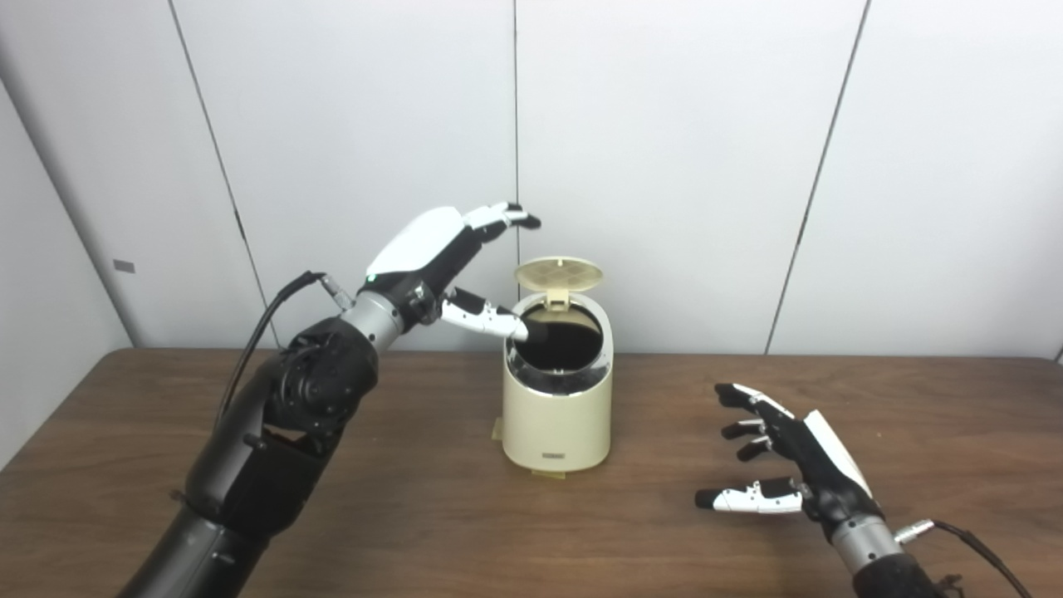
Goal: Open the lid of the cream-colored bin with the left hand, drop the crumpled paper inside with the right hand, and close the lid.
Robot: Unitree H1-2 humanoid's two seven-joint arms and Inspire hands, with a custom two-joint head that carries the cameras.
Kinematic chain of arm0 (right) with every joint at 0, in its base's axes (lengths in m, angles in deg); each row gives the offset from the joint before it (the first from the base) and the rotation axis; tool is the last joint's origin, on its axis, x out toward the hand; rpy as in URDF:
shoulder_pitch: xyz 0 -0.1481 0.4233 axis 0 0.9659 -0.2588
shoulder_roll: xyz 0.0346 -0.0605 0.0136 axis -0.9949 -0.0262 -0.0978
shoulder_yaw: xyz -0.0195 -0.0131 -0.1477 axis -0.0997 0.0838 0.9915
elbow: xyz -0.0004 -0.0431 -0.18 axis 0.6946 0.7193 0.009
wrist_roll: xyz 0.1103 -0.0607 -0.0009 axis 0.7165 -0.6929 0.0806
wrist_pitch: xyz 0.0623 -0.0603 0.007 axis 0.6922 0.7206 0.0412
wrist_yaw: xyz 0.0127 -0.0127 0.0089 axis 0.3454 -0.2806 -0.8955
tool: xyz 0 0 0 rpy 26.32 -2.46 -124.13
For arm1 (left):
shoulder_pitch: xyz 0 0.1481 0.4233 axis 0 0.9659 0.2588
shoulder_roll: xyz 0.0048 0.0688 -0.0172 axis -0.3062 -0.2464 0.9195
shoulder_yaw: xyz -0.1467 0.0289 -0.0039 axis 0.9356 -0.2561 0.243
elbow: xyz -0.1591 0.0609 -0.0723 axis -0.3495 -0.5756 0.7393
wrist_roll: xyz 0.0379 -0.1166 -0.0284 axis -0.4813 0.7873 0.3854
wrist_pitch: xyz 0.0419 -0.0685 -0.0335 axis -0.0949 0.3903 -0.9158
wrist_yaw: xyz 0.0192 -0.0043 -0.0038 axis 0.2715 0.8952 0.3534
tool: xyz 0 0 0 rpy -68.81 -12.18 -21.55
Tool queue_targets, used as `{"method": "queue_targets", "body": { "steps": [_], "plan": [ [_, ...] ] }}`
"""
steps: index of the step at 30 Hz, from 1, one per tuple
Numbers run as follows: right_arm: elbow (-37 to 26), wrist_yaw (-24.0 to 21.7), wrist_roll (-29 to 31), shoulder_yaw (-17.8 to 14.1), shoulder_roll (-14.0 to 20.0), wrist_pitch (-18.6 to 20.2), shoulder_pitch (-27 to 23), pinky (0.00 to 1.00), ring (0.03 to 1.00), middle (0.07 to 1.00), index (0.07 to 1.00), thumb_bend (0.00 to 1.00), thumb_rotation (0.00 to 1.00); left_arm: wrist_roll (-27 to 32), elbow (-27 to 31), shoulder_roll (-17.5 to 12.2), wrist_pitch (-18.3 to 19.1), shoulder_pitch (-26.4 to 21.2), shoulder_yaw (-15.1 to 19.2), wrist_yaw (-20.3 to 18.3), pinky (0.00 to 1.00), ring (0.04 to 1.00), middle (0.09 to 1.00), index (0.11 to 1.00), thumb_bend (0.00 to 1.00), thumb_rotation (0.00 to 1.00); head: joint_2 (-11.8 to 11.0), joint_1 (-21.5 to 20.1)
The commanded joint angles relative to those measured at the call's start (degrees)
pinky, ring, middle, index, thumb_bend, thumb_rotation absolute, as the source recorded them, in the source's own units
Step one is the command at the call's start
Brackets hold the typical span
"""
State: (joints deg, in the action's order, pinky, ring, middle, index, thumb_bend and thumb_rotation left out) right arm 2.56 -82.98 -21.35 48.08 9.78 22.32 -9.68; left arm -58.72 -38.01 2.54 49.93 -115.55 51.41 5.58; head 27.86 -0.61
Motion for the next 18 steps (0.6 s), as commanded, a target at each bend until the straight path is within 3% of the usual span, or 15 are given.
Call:
{"method": "queue_targets", "body": {
  "steps": [1, 8, 12, 18],
  "plan": [
    [-1.8, 1.1, -0.3, -0.2, 0.5, -1.0, -2.0, 0.58, 0.711, 0.846, 0.843, 0.85, 0.20, -1.1, 0.4, -0.8, -0.7, -4.5, -0.2, -0.8, 0.90, 0.999, 0.956, 0.889, 1.00, 0.43, 0.1, -0.1],
    [-2.0, 0.6, 0.8, -0.4, 0.6, -0.9, -2.1, 0.56, 0.688, 0.834, 0.837, 0.84, 0.17, -2.5, -0.5, -0.7, -1.8, -4.2, -1.6, -2.7, 0.91, 1.000, 0.950, 0.915, 1.00, 0.44, 0.2, -0.2],
    [-1.9, 0.5, 1.2, -0.5, 0.7, -0.6, -2.2, 0.55, 0.687, 0.842, 0.843, 0.85, 0.21, -3.3, -0.7, -0.9, -3.1, -3.7, -2.2, -3.5, 0.96, 1.000, 0.942, 0.912, 1.00, 0.43, 0.3, -0.6],
    [-2.5, 0.5, 0.8, -0.2, 0.6, 0.2, -2.1, 0.54, 0.681, 0.841, 0.845, 0.84, 0.17, -3.8, -0.4, -1.1, -4.5, -3.0, -2.7, -3.9, 1.00, 1.000, 0.940, 0.911, 1.00, 0.41, 0.5, -0.9]
  ]
}}
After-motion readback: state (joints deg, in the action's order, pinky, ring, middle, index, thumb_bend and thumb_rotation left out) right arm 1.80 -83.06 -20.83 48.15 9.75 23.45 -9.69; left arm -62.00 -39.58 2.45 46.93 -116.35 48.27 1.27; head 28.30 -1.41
